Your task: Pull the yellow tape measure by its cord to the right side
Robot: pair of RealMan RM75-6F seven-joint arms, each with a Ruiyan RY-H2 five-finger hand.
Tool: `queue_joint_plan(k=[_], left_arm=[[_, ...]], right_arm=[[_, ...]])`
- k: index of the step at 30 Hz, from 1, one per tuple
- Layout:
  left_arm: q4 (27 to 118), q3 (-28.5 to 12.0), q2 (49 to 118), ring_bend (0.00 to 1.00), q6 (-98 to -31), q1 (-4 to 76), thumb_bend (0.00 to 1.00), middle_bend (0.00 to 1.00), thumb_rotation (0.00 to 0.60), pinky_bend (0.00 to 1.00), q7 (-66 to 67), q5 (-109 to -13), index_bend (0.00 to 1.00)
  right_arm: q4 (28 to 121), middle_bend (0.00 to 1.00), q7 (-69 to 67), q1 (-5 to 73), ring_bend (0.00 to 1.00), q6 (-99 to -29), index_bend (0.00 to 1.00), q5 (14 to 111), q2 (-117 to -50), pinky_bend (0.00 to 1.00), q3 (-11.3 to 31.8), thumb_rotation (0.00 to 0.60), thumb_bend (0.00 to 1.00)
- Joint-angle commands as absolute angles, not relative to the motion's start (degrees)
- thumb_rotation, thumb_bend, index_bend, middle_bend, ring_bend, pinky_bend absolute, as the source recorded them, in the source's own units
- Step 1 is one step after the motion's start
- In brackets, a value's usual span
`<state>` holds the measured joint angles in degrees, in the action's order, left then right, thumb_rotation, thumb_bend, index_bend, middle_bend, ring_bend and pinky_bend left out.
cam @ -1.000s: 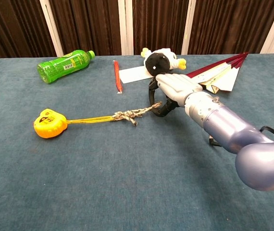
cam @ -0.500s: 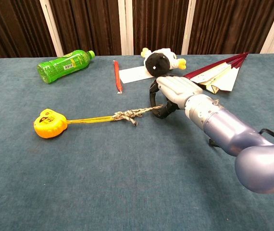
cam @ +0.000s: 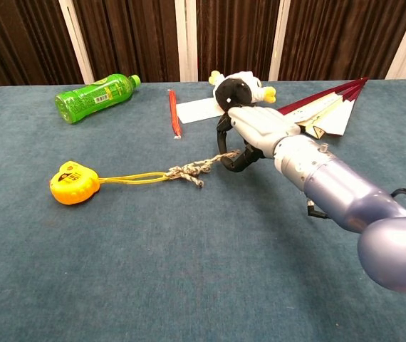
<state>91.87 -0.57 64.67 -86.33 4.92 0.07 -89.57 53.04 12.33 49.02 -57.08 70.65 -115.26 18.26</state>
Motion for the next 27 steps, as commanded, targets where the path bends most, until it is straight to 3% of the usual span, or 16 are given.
queue_joint_plan(k=[1, 13, 27], left_arm=[[91.8, -0.6, 64.7, 0.0, -86.5, 4.9, 0.0, 0.0, 0.6, 0.0, 0.1, -89.7, 0.0], [91.8, -0.5, 64.9, 0.0, -87.2, 4.7, 0.0, 0.0, 0.6, 0.0, 0.7, -90.4, 0.0], [91.8, -0.4, 65.1, 0.0, -87.5, 4.6, 0.0, 0.0, 0.6, 0.0, 1.7, -90.7, 0.0]], right_arm=[[56.2, 0.25, 13.6, 47.7, 0.07, -58.4, 0.68, 70.8, -113.3, 0.05, 17.6, 0.6, 0.52], [66.9, 0.26, 18.2, 43.9, 0.07, -61.2, 0.7, 69.3, -106.5, 0.05, 17.1, 0.6, 0.56], [72.5, 0.26, 21.1, 40.7, 0.07, -62.9, 0.7, 67.0, -100.8, 0.05, 16.5, 0.6, 0.56]])
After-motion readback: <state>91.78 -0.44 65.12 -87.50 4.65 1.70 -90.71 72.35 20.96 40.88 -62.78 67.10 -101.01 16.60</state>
